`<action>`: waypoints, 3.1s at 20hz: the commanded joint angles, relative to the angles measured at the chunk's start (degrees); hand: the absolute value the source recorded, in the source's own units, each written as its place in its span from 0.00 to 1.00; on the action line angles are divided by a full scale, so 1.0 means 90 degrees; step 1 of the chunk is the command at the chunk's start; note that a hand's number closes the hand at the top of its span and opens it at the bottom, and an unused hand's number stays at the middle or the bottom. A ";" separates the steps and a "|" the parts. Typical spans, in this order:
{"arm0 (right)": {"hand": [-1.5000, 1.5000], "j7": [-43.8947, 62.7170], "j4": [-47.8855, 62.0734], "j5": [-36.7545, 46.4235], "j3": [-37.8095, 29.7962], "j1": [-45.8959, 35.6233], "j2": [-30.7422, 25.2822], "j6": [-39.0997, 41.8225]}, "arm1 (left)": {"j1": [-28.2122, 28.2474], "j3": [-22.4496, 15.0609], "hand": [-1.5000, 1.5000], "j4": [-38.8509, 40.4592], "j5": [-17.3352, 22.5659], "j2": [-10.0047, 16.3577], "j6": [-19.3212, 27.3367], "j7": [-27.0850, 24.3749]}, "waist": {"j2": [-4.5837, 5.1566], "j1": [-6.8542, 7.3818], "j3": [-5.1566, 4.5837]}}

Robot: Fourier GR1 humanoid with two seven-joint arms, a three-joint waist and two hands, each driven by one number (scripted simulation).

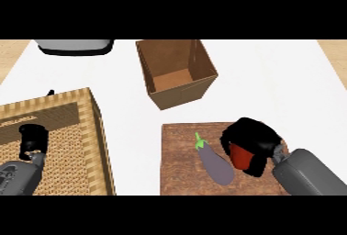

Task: Pick the bell pepper from the cutting board and place it in the cardboard box

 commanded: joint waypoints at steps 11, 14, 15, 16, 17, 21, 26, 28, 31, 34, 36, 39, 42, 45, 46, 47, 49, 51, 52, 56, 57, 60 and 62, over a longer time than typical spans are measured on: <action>1.00 0.4963 -0.0791 0.0804 -0.2054 0.1100 0.0880 -0.2104 | 0.0370 -0.0150 0.50 -0.0172 -0.0444 0.0806 -0.0084 -0.0342 | -0.0131 -0.0321 -0.0001; 1.00 0.5738 -0.1232 0.1572 -0.1818 0.1113 0.1029 -0.2331 | 0.0254 -0.0151 0.50 -0.0170 -0.0529 0.0838 -0.0099 -0.0405 | -0.0075 -0.0204 0.0003; 1.00 0.5967 -0.1714 0.1674 -0.1749 0.1168 0.1012 -0.2199 | 0.0289 -0.0176 0.50 -0.0161 -0.0498 0.0739 -0.0081 -0.0411 | -0.0088 -0.0240 -0.0002; 1.00 0.6041 -0.2098 0.1738 -0.1821 0.1147 0.0845 -0.2101 | 0.0388 -0.0231 0.50 -0.0160 -0.0520 0.0675 -0.0066 -0.0503 | -0.0102 -0.0256 -0.0005; 1.00 0.6351 -0.2304 0.1951 -0.1728 0.0882 0.1041 -0.2073 | 0.0155 -0.0241 0.50 -0.0262 -0.0516 0.0696 -0.0034 -0.0248 | -0.0094 -0.0203 0.0001; 1.00 0.6246 -0.3144 0.2339 -0.1549 0.0550 0.0821 -0.1897 | 0.0144 -0.0367 0.50 -0.0284 -0.0589 0.0678 -0.0105 -0.0229 | -0.0051 -0.0097 0.0011; 1.00 0.6788 -0.3615 0.2664 -0.0926 0.0013 0.1485 -0.1381 | 0.0072 -0.0354 0.50 -0.0184 -0.0585 0.0573 -0.0167 -0.0345 | -0.0004 0.0028 0.0007; 1.00 0.6782 -0.3460 0.2329 -0.1102 -0.0397 0.1735 -0.1221 | 0.0194 -0.0401 0.50 -0.0338 -0.0572 0.0530 -0.0152 -0.0493 | 0.0003 0.0147 0.0009; 1.00 0.6852 -0.3115 0.2192 -0.1325 -0.0794 0.2112 -0.1426 | 0.0084 -0.0406 0.50 -0.0432 -0.0586 0.0598 -0.0185 -0.0299 | 0.0016 0.0206 0.0017; 1.00 0.6939 -0.2598 0.2010 -0.1595 -0.1421 0.2517 -0.1522 | -0.0108 -0.0420 0.50 -0.0357 -0.0604 0.0686 -0.0270 -0.0195 | 0.0038 0.0280 0.0017; 1.00 0.6969 -0.2195 0.1962 -0.1860 -0.1918 0.2697 -0.1642 | -0.0451 -0.0369 0.50 -0.0097 -0.0652 0.0676 -0.0268 -0.0080 | 0.0073 0.0224 0.0014; 1.00 0.6996 -0.1660 0.1895 -0.2122 -0.2361 0.2963 -0.1907 | -0.0315 -0.0315 0.50 -0.0162 -0.0552 0.0646 -0.0340 -0.0224 | 0.0064 0.0265 0.0012; 1.00 0.6825 -0.0736 0.1791 -0.2488 -0.2628 0.3126 -0.2483 | -0.0234 -0.0422 0.50 -0.0066 -0.0670 0.0513 -0.0335 -0.0424 | 0.0131 0.0379 0.0011; 1.00 0.6589 -0.0019 0.1496 -0.2925 -0.3058 0.3106 -0.2646 | -0.0185 -0.0502 0.50 -0.0262 -0.0718 0.0433 -0.0206 -0.0341 | 0.0124 0.0435 0.0017; 1.00 0.6597 0.0216 0.1346 -0.2909 -0.3202 0.3138 -0.2703 | -0.0491 -0.0488 0.50 -0.0226 -0.0741 0.0493 -0.0264 -0.0103 | 0.0131 0.0406 0.0019; 1.00 0.6603 0.0479 0.1387 -0.3072 -0.3450 0.3140 -0.2801 | -0.0396 -0.0413 0.50 -0.0151 -0.0674 0.0599 -0.0355 -0.0175 | 0.0136 0.0450 0.0014; 1.00 0.6508 0.1013 0.1292 -0.3212 -0.3739 0.3142 -0.2960 | -0.0322 -0.0513 0.50 -0.0247 -0.0696 0.0532 -0.0357 -0.0187 | 0.0135 0.0497 0.0014; 1.00 0.6210 0.1600 0.1349 -0.3389 -0.3806 0.3136 -0.3290 | -0.0479 -0.0570 0.50 -0.0387 -0.0753 0.0522 -0.0257 -0.0052 | 0.0148 0.0505 0.0019; 1.00 0.6105 0.1873 0.1285 -0.3456 -0.3968 0.3144 -0.3398 | -0.0415 -0.0570 0.50 -0.0187 -0.0773 0.0400 -0.0170 -0.0221 | 0.0161 0.0464 0.0013; 1.00 0.5817 0.3071 0.1472 -0.3625 -0.4262 0.3095 -0.3834 | -0.0669 -0.0542 0.50 -0.0098 -0.0694 0.0452 -0.0349 -0.0152 | 0.0232 0.0529 0.0008; 1.00 0.5943 0.3290 0.1659 -0.3672 -0.4265 0.3125 -0.4187 | -0.0528 -0.0484 0.50 -0.0097 -0.0622 0.0552 -0.0403 -0.0176 | 0.0214 0.0550 0.0007; 0.00 0.6100 0.3815 0.1002 -0.4163 -0.4657 0.3145 -0.4169 | -0.0599 -0.0539 0.50 -0.0157 -0.0692 0.0457 -0.0245 -0.0094 | 0.0198 0.0567 0.0014; 0.00 0.5882 0.4173 0.0726 -0.4243 -0.4434 0.3146 -0.4609 | -0.0740 -0.0603 0.50 -0.0253 -0.0713 0.0488 -0.0333 -0.0008 | 0.0247 0.0695 0.0022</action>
